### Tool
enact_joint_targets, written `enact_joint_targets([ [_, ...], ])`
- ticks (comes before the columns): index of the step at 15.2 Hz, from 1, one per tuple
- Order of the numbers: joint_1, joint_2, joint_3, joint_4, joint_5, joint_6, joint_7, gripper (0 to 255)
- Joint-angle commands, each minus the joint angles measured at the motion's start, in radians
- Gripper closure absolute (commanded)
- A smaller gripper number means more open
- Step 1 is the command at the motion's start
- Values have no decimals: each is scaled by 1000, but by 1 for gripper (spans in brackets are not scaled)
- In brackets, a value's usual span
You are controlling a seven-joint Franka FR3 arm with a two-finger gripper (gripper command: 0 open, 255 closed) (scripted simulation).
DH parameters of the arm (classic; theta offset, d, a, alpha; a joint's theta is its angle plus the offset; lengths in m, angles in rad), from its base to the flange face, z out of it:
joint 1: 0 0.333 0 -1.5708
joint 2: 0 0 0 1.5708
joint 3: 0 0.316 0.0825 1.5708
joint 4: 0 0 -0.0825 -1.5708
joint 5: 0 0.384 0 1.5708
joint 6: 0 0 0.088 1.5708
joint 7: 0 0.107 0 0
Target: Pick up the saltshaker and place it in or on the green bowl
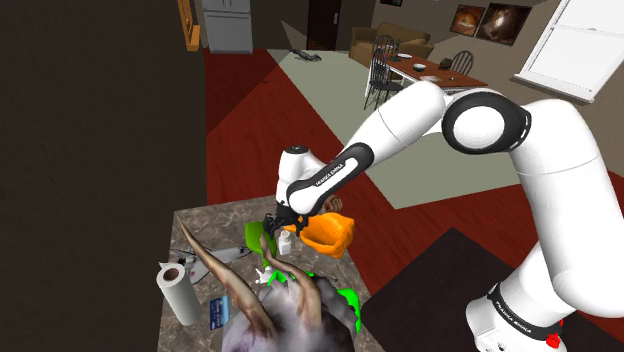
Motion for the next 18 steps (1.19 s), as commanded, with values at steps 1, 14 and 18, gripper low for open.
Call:
enact_joint_targets([
  [1,3,9,-2,3,-1,6,2,0],
  [14,3,9,-2,4,-1,6,2,255],
  [18,1,-3,1,-1,0,-1,2,255],
])
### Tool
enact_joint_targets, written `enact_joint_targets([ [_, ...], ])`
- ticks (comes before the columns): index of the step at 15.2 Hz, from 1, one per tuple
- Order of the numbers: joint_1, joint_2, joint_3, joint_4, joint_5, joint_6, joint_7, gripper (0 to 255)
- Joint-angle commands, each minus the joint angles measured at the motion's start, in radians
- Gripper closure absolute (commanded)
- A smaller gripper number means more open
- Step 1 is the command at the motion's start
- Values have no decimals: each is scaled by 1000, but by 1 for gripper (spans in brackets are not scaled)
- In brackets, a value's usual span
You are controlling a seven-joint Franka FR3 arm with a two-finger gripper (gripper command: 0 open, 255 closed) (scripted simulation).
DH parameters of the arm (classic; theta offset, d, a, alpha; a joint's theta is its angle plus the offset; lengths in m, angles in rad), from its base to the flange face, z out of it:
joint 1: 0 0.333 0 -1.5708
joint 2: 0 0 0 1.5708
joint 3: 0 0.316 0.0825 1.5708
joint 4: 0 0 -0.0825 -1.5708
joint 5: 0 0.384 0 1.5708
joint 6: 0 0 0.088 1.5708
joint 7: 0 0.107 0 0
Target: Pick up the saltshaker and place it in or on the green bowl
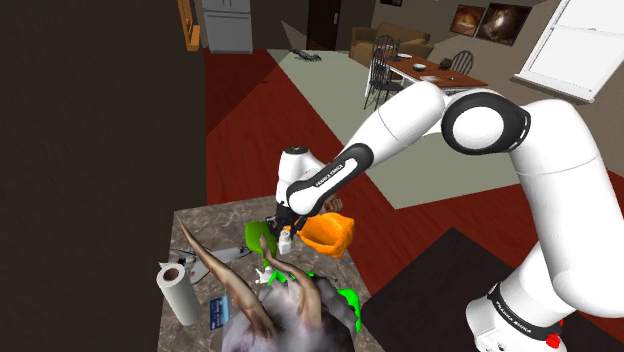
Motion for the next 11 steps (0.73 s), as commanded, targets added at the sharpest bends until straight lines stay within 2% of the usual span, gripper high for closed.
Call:
enact_joint_targets([
  [1,-2,-17,4,-6,3,-11,0,255],
  [11,-21,-124,26,-31,23,-92,-1,255],
])
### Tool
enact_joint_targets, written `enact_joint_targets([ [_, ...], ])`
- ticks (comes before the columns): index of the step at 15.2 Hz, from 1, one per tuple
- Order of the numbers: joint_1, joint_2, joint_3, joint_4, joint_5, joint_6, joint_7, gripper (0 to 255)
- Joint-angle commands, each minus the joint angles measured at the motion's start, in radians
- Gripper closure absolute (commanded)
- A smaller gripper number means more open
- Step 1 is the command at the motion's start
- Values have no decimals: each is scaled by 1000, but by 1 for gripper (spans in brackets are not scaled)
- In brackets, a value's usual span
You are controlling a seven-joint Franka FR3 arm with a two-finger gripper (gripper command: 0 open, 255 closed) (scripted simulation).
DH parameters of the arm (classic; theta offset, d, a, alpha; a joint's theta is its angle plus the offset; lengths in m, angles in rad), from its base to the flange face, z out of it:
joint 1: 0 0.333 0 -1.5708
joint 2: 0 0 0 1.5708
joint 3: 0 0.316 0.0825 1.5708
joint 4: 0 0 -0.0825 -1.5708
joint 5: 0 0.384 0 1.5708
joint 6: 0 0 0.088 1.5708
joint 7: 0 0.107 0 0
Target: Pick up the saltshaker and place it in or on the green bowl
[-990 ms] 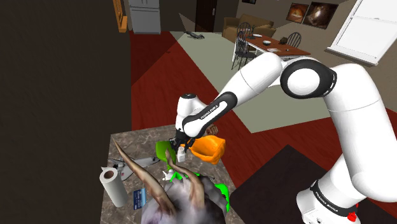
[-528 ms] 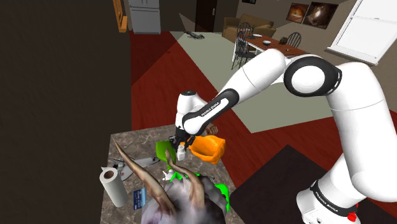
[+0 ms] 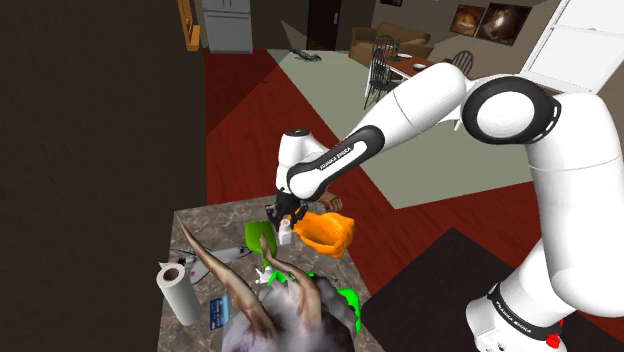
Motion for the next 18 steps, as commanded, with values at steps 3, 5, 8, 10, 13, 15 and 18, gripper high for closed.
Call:
enact_joint_targets([
  [3,-7,-40,9,-4,9,-36,-1,255],
  [5,-10,-60,13,-5,14,-54,-1,255],
  [8,-15,-88,19,-5,20,-82,-2,255],
  [10,-18,-107,23,-4,25,-101,-3,255],
  [13,-23,-133,28,-1,32,-130,-4,255],
  [15,-25,-150,31,3,36,-150,-4,255],
  [18,-29,-175,36,9,43,-181,-5,255],
])
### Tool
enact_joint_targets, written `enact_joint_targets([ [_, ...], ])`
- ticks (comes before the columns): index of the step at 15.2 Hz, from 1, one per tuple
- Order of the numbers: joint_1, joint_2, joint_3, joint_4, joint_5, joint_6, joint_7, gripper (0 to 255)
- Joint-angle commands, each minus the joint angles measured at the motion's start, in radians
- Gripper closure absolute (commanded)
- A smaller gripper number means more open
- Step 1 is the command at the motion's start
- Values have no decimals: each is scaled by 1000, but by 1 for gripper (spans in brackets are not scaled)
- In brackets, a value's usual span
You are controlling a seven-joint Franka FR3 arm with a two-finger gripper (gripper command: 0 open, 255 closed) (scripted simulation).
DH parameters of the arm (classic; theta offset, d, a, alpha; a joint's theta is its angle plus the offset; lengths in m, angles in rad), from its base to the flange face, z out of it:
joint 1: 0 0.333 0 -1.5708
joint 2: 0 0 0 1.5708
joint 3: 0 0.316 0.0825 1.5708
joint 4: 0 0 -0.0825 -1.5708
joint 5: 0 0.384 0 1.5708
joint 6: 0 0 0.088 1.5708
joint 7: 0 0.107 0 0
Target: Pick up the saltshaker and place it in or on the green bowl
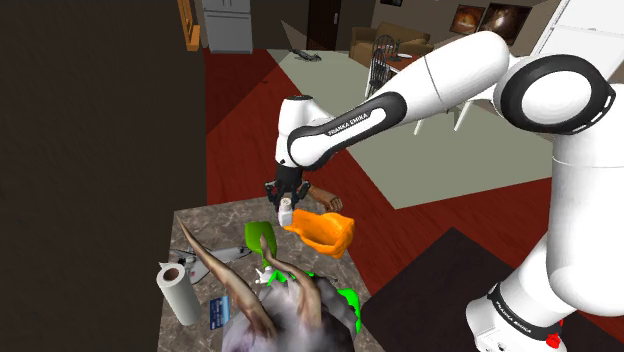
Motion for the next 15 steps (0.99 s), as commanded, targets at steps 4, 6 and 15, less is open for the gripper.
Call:
enact_joint_targets([
  [4,-2,-58,13,-36,15,-20,8,255],
  [6,5,-115,28,-120,31,12,25,255],
  [15,54,-349,113,-434,126,118,106,255],
])
